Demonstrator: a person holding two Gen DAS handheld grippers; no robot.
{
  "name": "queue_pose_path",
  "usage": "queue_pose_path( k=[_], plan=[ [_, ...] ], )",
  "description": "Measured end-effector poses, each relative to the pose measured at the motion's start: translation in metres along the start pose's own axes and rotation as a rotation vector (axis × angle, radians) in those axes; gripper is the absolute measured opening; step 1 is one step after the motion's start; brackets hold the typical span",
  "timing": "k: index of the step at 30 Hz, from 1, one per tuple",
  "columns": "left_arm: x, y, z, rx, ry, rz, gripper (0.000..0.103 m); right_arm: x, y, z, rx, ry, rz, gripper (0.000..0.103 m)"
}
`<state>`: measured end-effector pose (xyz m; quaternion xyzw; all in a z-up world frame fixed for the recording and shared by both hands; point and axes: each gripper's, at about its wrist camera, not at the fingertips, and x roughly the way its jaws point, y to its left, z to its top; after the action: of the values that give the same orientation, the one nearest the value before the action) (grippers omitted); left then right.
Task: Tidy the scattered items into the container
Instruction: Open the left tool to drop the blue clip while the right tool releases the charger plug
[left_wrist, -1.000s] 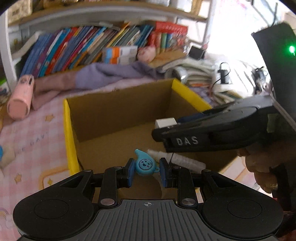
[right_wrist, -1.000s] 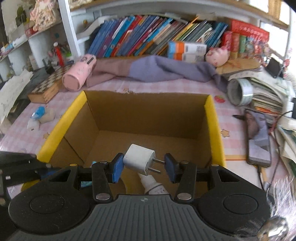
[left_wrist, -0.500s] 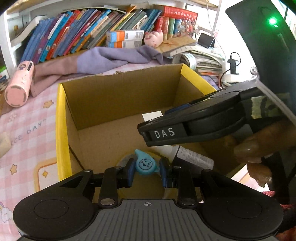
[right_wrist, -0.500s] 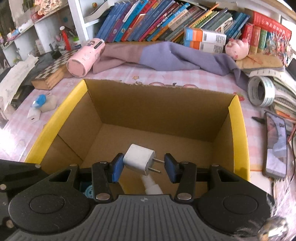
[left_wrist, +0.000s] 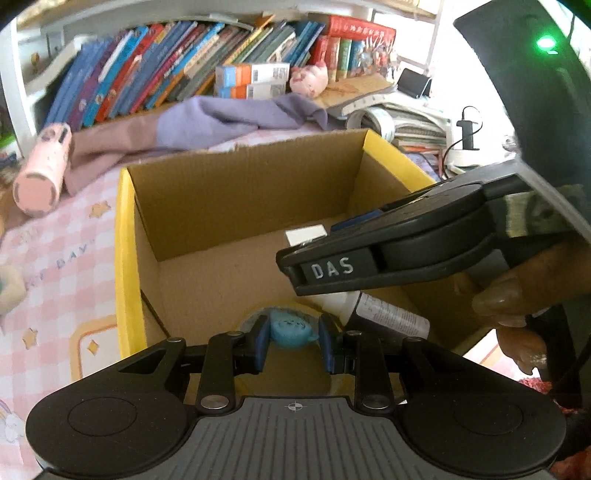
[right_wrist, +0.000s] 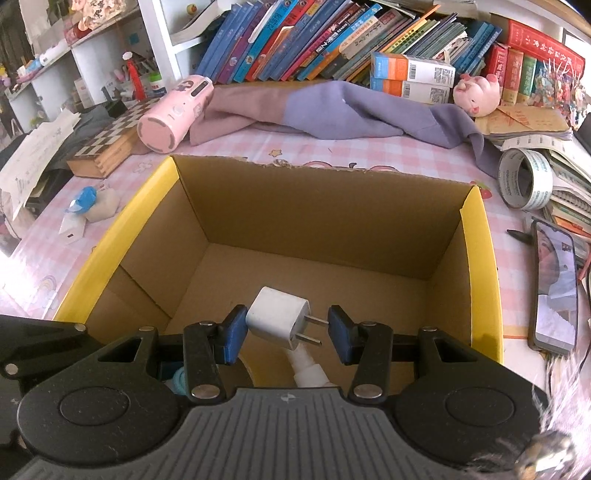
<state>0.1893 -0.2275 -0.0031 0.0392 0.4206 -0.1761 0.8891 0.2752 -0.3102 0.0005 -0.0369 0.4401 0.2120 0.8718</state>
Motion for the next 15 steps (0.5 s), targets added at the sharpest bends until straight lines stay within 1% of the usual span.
queue_pose_path(
  k=[4,7,10,12,15],
  plan=[
    [-0.005,-0.004,-0.001,0.022,-0.026,0.016,0.029,-0.001,0.002,-0.001,-0.009,-0.007,0.001,0.045],
    [-0.006,-0.004,0.000,0.019,-0.030,0.026,0.032,-0.001,0.000,0.000,-0.004,-0.009,0.003,0.045],
    [-0.009,-0.006,0.000,0.026,-0.041,0.048,0.040,-0.001,-0.001,0.000,0.000,-0.010,0.004,0.045],
    [-0.011,-0.008,-0.001,0.038,-0.051,0.048,0.052,-0.002,-0.001,0.000,0.000,-0.010,0.003,0.045],
    [-0.017,-0.015,-0.004,0.078,-0.075,0.058,0.060,-0.002,-0.001,0.000,0.001,-0.010,0.004,0.045]
  ],
)
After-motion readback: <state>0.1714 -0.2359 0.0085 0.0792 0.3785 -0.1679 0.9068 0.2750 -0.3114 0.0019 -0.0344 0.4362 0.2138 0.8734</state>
